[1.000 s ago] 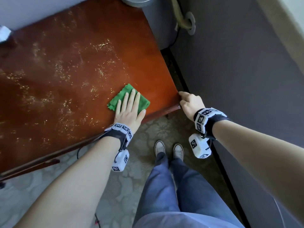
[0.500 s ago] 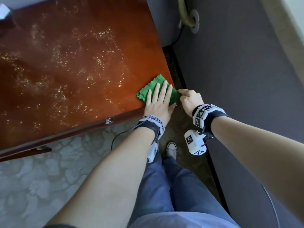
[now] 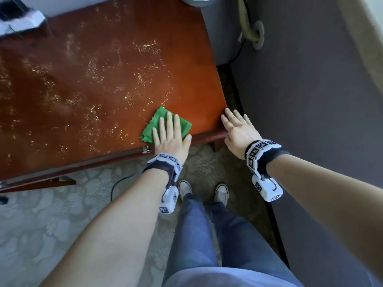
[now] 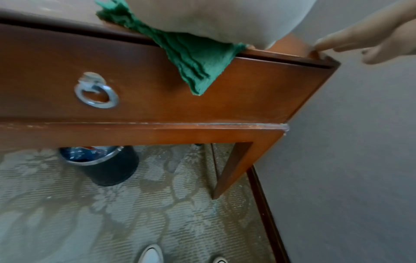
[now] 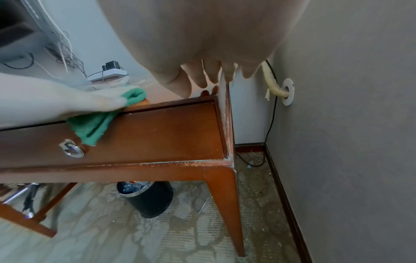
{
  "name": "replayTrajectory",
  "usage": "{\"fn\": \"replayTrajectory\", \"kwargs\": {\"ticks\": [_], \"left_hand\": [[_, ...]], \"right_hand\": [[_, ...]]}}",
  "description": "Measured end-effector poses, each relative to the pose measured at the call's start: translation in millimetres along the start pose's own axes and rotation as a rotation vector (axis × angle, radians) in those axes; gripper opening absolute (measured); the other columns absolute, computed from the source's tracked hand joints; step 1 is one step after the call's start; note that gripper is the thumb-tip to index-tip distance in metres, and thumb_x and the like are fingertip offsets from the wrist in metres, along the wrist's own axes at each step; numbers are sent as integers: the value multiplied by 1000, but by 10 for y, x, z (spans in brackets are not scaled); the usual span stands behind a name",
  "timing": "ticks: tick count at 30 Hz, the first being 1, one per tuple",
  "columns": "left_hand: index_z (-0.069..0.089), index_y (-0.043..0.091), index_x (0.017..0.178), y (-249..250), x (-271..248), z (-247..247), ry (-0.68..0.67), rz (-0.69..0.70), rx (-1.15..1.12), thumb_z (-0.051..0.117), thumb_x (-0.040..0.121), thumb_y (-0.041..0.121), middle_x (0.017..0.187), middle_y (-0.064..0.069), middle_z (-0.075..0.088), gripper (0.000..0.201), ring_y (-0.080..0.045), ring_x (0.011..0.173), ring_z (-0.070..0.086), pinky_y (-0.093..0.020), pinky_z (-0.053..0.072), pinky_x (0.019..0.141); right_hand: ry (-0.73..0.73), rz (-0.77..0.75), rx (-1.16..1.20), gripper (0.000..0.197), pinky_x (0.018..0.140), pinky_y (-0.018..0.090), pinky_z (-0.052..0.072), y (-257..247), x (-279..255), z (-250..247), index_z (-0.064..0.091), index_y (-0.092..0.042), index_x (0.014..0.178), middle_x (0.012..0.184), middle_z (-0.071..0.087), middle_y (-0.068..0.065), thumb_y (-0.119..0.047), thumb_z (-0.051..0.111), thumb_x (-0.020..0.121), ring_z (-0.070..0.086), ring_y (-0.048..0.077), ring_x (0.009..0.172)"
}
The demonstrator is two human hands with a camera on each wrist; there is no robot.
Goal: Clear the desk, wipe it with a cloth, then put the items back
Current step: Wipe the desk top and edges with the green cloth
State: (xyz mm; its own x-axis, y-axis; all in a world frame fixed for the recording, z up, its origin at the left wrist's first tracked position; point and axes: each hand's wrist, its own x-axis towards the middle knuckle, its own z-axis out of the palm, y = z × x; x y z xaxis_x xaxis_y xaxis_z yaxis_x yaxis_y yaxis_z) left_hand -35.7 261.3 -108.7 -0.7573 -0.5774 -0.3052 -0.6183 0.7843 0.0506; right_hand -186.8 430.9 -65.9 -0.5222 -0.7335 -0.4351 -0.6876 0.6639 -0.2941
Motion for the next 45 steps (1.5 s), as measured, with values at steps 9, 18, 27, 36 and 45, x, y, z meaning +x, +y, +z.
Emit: {"fn": "replayTrajectory", "kwargs": {"ticks": [9,18,27,36,45], "left_hand": [[6,24,159,-8,129,-10,39,373,55,19,101,55,167,4,2,68,-20,153,6,-48,12,122],[-8,33,157,-1618,227,-162,19,29,-103,14,102,52,164,13,-15,62,-12,152,-9,-42,-2,124],[-12,26,157,-2064,517,-281,-72,-111,-151,15,100,56,163,4,-21,70,-20,152,-14,-49,-6,122],[7,16,159,-1011,623,-294,-69,426,81,19,95,62,167,-4,2,80,-29,153,5,-54,10,121],[-8,30,158,-1481,1203,-522,-62,217,32,16,102,54,165,10,-14,66,-15,152,-8,-43,-1,124]], "right_hand": [[12,12,8,67,124,38,0,-369,284,26,10,-12,158,165,-8,9,-21,41,99,-2,28,152],[20,123,-51,68,122,52,6,-1116,628,175,8,-24,158,165,-8,7,-28,41,99,-3,41,149],[45,180,1,66,122,52,7,-1374,740,189,11,-34,157,165,-7,4,-26,41,98,-2,32,151],[60,225,-1,71,123,46,5,-1086,722,122,6,-28,158,165,-10,4,-22,43,97,-4,28,152],[55,212,42,68,123,43,2,-703,1302,-333,7,-25,158,165,-9,5,-23,40,99,-4,28,152]]}}
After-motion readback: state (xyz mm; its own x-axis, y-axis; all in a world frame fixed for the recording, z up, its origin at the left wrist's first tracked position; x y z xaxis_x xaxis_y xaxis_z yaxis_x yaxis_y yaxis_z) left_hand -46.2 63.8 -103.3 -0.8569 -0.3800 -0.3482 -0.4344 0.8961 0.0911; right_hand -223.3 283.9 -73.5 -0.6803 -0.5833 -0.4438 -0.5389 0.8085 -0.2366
